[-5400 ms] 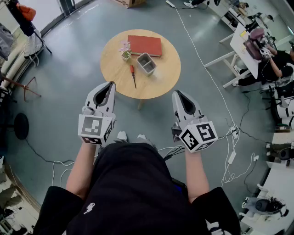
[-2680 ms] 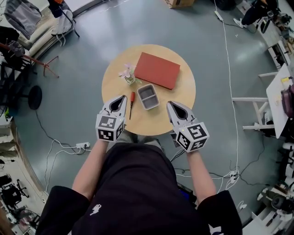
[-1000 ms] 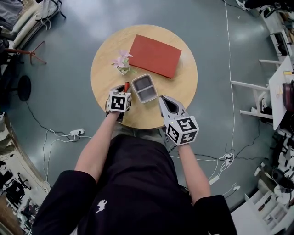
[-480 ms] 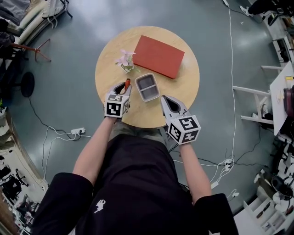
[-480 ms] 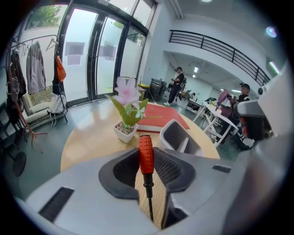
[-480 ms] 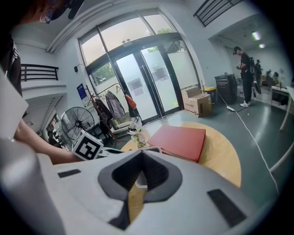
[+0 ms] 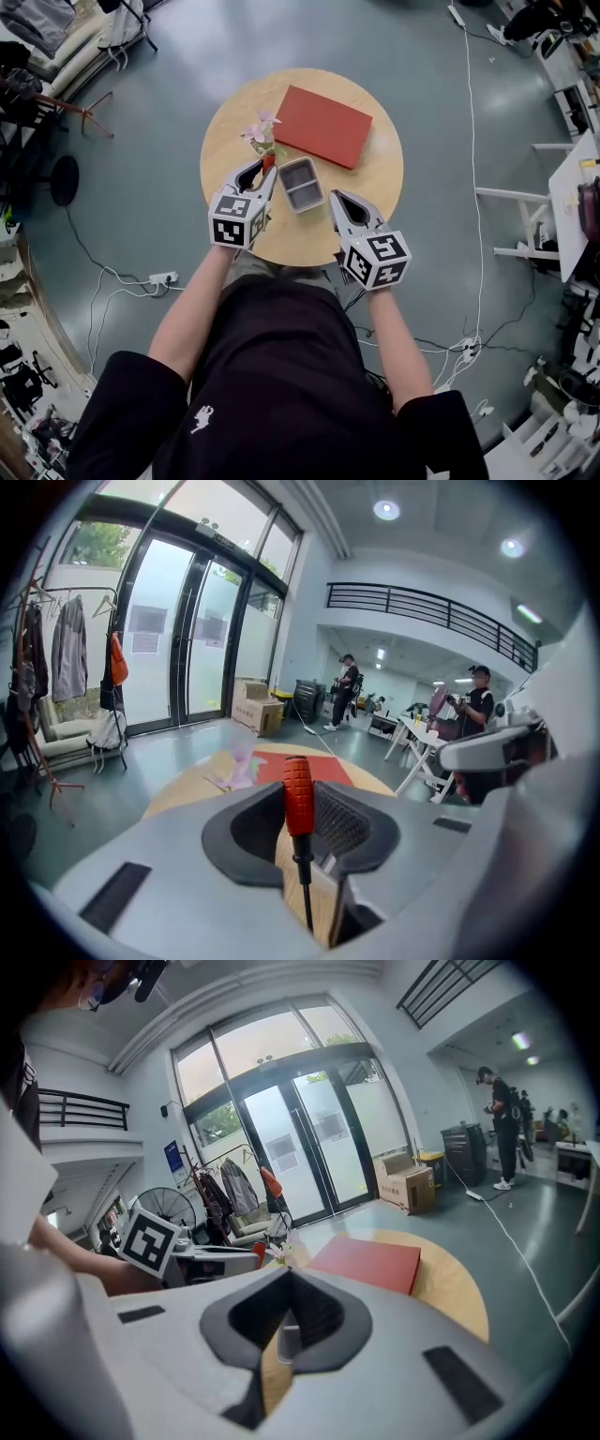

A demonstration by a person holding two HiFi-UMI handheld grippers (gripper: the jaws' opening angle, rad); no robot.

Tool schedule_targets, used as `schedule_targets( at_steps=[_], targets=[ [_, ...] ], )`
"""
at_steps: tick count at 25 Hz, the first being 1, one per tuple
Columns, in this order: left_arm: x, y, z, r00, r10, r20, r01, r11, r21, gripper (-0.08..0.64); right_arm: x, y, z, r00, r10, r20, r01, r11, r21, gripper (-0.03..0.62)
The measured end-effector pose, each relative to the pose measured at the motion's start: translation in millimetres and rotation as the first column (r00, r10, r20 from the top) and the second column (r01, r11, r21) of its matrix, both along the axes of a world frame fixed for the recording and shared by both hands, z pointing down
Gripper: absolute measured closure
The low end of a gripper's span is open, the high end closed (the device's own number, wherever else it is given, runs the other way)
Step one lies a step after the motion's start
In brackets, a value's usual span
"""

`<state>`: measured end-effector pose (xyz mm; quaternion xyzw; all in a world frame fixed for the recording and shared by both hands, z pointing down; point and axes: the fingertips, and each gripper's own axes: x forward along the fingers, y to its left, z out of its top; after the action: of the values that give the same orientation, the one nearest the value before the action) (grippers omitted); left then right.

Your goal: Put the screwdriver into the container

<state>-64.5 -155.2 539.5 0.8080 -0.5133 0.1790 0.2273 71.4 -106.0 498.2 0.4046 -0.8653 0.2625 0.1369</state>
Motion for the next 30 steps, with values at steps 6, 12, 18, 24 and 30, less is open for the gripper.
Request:
schedule_targets(
  at_steps=[6,12,18,24,30],
  targets=[
    [20,-15,-34,0.999,0.029,-0.044,-0.025,0.997,0.073,0.462,4,-5,-10,1.0,0.019,0.01,-0.019,0.999,0.026,0.591],
    [42,-30,-58,0.991,0.079,-0.108,-0.065,0.989,0.133,0.462,9,-12,-16,0.999,0.042,0.012,-0.043,0.998,0.042,0.591],
    [57,-46,-48,0.989,0.105,-0.1,-0.091,0.987,0.131,0.462,24,-15,-11,0.996,0.083,0.014,-0.083,0.996,0.028,0.591],
    [73,-55,-31,0.988,0.142,-0.063,-0.134,0.984,0.118,0.462,38,-16,-3,0.993,0.115,0.021,-0.115,0.993,0.004,0.591],
    [80,-57,1,0.978,0.206,0.021,-0.207,0.976,0.072,0.462,42,-18,8,0.991,0.135,0.022,-0.135,0.99,-0.032,0.591]
  ],
)
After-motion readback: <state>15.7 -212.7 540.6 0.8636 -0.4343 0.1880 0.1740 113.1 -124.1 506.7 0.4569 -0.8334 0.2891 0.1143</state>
